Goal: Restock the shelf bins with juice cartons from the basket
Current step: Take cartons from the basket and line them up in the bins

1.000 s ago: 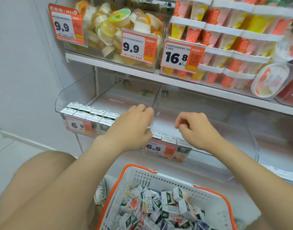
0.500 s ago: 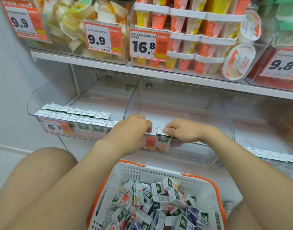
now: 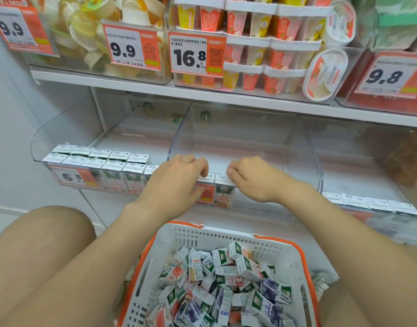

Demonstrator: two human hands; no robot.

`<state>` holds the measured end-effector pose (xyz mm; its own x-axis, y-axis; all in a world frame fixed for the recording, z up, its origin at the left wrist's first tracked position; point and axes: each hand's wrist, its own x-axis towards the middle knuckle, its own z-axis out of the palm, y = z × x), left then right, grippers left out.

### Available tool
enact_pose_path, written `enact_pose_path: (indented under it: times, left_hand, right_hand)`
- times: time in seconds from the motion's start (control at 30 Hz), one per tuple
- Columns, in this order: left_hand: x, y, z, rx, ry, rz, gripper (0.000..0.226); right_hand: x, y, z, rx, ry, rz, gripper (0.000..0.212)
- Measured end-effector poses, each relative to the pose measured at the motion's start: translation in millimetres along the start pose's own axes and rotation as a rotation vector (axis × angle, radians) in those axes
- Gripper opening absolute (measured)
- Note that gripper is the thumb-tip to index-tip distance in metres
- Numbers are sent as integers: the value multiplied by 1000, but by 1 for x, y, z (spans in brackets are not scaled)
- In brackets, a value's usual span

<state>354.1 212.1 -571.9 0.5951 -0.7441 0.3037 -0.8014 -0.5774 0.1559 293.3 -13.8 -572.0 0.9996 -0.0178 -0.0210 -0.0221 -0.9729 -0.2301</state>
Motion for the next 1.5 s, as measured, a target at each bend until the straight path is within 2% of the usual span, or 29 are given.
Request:
enact_pose_path:
  times: [0.07,0.13,0.17,0.27,0.37,0.47,0.57,0.67,0.77,0.87,1.0,1.07,1.2,1.3,1.5]
  left_hand:
    - [-7,9,-3,-32,60,13,20]
    - [-14,20,-2,-94,32,-9,20]
    - [-17,25,2,-109,-23,-19,20]
    - [-28,40,34,-18,-274,53,21]
    - [-40,49,80,53,-497,104,8]
    - [-51,52,124,121,-666,121,18]
    - [-64,50,167,41,-813,48,22]
    - [-79,51,203,-11,-948,30,26]
    - [-89,55,228,-33,-1055,64,43]
    - [-94,60,245,-31,-1085,141,72]
    - [-107,61,266,45,-1095,254,99]
    - [-111,60,272,67,-1083,269,106]
    - [-111,64,271,139,-960,337,98]
    - [-110,65,268,214,-888,387,84]
    - [-111,55,265,267,-778,520,65]
  right_hand:
    - [-18,-13,-7,39,196,-81,26]
    - [-44,-31,-14,147,216,-142,18]
    - [-58,-39,-14,156,150,-171,17]
    - [-90,-47,6,11,-242,-144,20]
    - [-106,-34,33,-120,-504,-56,25]
    - [-113,-13,58,-179,-604,7,28]
    - [-116,13,86,-210,-677,58,27]
    - [-120,33,118,-218,-716,74,15]
    - [-126,42,141,-194,-754,69,15]
    - [-132,47,165,-228,-819,38,24]
    - [-145,54,196,-224,-849,-30,80]
    - [-151,52,208,-260,-891,-85,89]
    - [-160,43,222,-329,-924,-108,87]
    - [-161,34,217,-277,-894,-89,73]
    - [-162,27,215,-255,-859,-76,66]
